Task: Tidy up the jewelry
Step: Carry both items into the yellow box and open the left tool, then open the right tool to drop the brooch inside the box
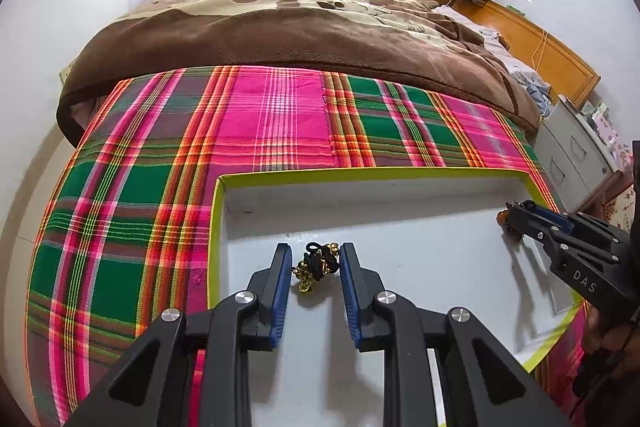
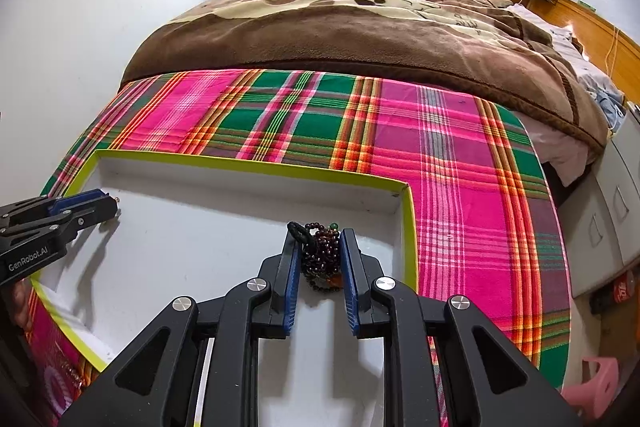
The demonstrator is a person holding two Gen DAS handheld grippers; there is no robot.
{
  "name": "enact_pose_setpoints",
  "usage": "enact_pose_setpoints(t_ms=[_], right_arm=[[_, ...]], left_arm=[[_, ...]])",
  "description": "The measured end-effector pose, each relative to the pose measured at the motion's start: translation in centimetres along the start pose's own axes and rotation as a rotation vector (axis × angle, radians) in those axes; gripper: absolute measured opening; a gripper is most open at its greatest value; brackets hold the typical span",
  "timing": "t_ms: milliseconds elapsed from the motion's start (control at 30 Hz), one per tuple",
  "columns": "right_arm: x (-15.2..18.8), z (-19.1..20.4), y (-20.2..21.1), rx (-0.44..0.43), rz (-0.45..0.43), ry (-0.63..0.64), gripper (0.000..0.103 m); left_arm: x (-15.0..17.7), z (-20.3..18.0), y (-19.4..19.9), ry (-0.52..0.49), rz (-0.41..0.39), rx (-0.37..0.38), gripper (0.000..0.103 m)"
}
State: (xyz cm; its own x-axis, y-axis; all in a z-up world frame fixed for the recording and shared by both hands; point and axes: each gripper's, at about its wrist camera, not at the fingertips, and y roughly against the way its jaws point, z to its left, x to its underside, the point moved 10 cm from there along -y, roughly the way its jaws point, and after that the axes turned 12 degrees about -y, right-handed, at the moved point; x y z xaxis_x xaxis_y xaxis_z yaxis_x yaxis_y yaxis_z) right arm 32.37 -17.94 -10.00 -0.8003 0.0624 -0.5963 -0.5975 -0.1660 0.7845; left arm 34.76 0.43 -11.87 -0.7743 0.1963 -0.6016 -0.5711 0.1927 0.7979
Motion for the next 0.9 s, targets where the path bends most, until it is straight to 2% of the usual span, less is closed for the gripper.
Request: enact_pose_setpoints(t_ms=[100, 200, 233, 333, 500, 633, 900], right_arm=[[0.0, -0.1, -0.1, 0.002, 0.002, -0.006, 0.022], [0.0, -0.1, 0.0, 0.0, 0.002, -0.01, 0.024], [0.0, 0.0, 0.0, -0.003, 0.001, -0.009, 0.028], [0.0, 0.2, 0.3, -0.018, -0.008, -0.013, 0.041], [-0.1, 0.6, 1.2, -0.033, -0.03, -0.022, 0.043], [0.0, 0.9, 2.4, -0.042, -0.052, -0.02, 0.044], [0.8, 1.1, 5.6, -0.062, -0.088, -0.035, 0.046]], left_arm=[[-0.1, -0.4, 0.1, 0.002, 0.001, 0.002, 0.025], [-0.1, -0.5, 0.3, 0.008, -0.004, 0.011, 0.032], [-0.2, -0.6, 0.4, 0.005, -0.007, 0.008, 0.037], [-0.3, -0.7, 1.0, 0.006, -0.02, 0.018, 0.038], [-0.4, -1.2, 2.5, -0.025, -0.051, 0.014, 0.039], [-0.5, -1.8, 4.5, -0.028, -0.09, 0.028, 0.044], [0.8, -2.7, 8.7, -0.042, -0.14, 0.024, 0.045]])
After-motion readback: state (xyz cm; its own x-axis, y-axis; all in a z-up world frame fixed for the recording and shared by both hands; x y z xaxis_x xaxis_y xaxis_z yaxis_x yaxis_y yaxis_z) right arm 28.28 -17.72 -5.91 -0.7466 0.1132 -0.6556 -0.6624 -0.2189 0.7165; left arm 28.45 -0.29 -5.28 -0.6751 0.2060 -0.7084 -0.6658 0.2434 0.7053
